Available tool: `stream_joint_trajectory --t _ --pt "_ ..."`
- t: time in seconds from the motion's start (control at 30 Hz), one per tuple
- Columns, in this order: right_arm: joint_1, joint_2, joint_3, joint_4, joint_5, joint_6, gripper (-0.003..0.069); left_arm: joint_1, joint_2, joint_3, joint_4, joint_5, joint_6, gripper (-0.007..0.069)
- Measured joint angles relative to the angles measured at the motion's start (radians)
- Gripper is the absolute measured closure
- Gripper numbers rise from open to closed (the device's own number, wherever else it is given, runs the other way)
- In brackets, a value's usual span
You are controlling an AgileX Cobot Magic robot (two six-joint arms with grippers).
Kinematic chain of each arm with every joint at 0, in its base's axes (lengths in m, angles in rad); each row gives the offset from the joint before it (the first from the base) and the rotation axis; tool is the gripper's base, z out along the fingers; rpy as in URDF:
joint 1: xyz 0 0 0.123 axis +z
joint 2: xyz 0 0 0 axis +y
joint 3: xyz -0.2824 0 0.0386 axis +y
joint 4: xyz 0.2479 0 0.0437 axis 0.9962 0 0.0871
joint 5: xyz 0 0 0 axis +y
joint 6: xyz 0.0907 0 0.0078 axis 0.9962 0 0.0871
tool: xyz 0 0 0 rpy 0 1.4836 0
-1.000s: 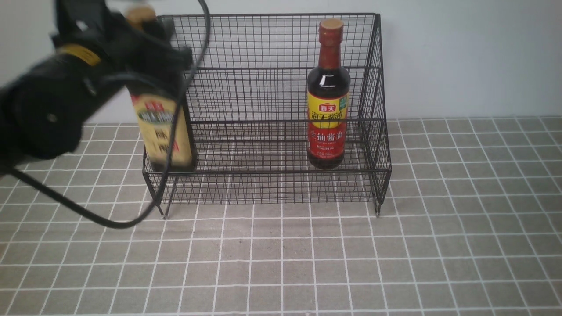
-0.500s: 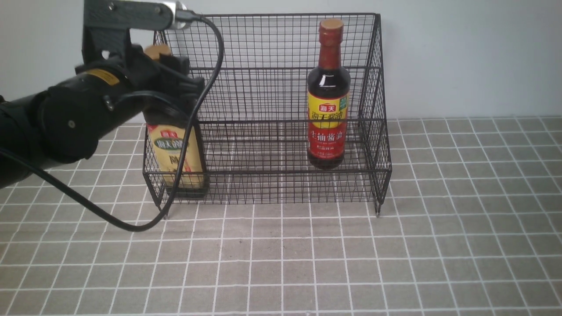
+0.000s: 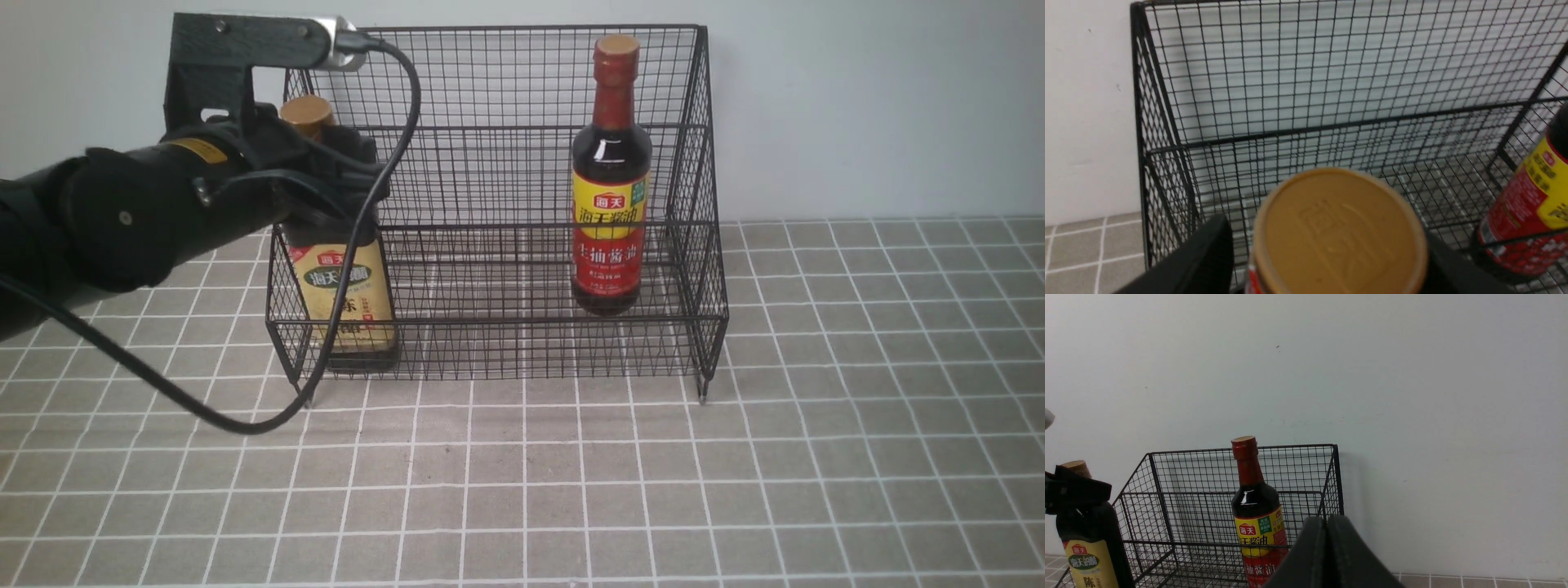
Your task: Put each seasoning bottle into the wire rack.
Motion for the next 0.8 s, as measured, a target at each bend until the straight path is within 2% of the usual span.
stream_joint_trajectory --t 0.17,0.47,0.63,0.7,0.8 --pt "0.000 0.000 0.000 -0.003 0.000 0.000 0.0671 0.000 -0.082 0.000 0.008 0.134 0.001 0.0167" --pt "0.000 0.000 0.000 -0.003 0.018 0.000 0.0671 0.000 -0.177 0.000 0.107 0.128 0.001 0.0224" --pt "0.000 0.000 0.000 -0.003 0.019 0.000 0.0671 0.006 -0.219 0.000 0.117 0.190 0.001 0.0253" --pt "0.000 0.000 0.000 -0.003 0.021 0.000 0.0671 0.016 -0.261 0.000 0.122 0.245 0.001 0.0301" --pt "0.000 0.000 0.000 -0.003 0.023 0.000 0.0671 0.041 -0.344 0.000 0.133 0.410 -0.004 0.0452"
